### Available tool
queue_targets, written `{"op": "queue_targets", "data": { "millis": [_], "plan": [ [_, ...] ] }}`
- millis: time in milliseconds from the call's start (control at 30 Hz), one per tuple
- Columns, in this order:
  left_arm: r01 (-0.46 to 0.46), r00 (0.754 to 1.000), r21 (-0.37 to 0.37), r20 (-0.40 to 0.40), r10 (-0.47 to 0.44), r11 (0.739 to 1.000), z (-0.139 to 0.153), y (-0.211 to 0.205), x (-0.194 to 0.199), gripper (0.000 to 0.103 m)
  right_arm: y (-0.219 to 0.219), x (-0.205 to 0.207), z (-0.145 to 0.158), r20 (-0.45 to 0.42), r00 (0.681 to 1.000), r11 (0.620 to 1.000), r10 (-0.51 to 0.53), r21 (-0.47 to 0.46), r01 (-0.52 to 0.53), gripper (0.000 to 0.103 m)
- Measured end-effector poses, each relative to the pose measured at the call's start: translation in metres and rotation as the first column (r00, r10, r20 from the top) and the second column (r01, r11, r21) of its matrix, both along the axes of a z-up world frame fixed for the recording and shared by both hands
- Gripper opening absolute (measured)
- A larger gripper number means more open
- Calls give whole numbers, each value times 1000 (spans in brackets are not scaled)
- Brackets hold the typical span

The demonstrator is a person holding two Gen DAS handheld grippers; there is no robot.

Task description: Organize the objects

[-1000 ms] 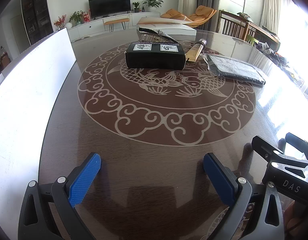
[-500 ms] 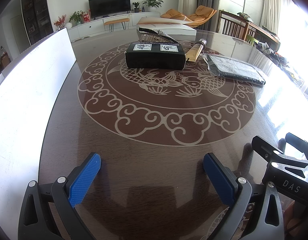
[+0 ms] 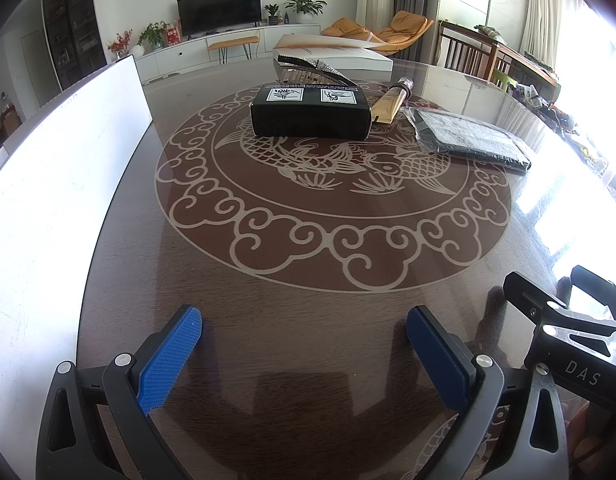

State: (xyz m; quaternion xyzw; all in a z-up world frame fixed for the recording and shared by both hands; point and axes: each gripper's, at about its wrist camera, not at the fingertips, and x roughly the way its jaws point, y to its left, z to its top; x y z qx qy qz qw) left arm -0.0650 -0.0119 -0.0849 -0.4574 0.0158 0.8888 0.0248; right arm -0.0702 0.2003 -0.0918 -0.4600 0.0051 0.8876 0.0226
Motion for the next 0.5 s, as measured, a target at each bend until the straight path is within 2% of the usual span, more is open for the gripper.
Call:
{"op": "queue_targets", "data": {
  "millis": [433,500],
  "plan": [
    [0,1000,0,0,0,1000,0,0,0,103,0,1,0,1,1000,1000,4,-5,-4,103],
    [0,1000,0,0,0,1000,0,0,0,103,5,2,2,-5,1000,999,3,-38,-4,103]
  ]
}}
